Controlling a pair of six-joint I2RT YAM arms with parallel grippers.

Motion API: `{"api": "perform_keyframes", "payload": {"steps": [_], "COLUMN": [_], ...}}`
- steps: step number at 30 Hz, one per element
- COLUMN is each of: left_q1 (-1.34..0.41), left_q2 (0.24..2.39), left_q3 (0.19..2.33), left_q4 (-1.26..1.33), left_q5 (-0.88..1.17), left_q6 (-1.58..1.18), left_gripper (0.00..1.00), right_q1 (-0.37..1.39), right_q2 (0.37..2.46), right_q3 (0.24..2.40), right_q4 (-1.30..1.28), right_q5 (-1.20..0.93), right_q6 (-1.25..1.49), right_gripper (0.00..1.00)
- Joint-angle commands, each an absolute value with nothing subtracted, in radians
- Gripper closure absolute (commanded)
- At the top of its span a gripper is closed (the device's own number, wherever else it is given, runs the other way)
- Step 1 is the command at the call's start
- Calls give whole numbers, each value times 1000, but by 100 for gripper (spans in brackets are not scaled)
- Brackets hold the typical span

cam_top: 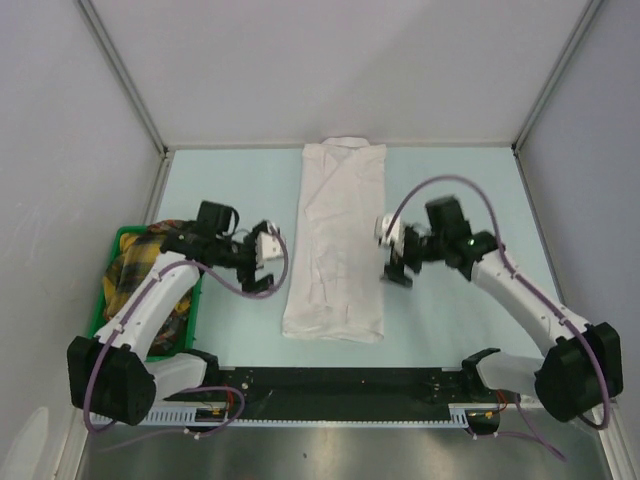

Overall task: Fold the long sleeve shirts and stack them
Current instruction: Fold the shirt

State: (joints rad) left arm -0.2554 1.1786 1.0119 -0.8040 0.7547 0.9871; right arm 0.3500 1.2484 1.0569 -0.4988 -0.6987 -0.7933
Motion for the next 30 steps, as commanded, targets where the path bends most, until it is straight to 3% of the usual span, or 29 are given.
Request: {"api": "perform_keyframes", "payload": {"steps": [1,4,12,22,24,25,28,30], "left_q1": [-345,-443,-598,-712,-721,-722,-735,-745], "left_q2": [1050,1005,976,1095,1129,1146,1167,1175], "left_q3": [761,637,468,433,440,448,460,463], "left_q4": [-879,-825,-635,-468,-430,-425,-414,-396], "left_q5": [727,678,583,479,471,472,488,491], "left_q6": [1403,1477,1486,1428,1405,1404,1401,1376], "left_gripper": [1,7,10,13,20,31,49,56], "right_q1": [517,627,802,857,868,873,885,887], "right_q2": [1072,1037,1072,1215,1229,1233,1258,1272], "right_q3": [806,703,531,483,482,480,486,489], "right_q4": [-643,-635,-450,-244,-213,-204,-186,-172], "right_q5": [-680,-646,-534,-394,-377,-373,-345,-330], "right_q6": [-1158,-1192,-1233,-1246,-1230,-1226,-1210,-1192], "right_gripper": [21,31,34,44,49,51,60,70]}}
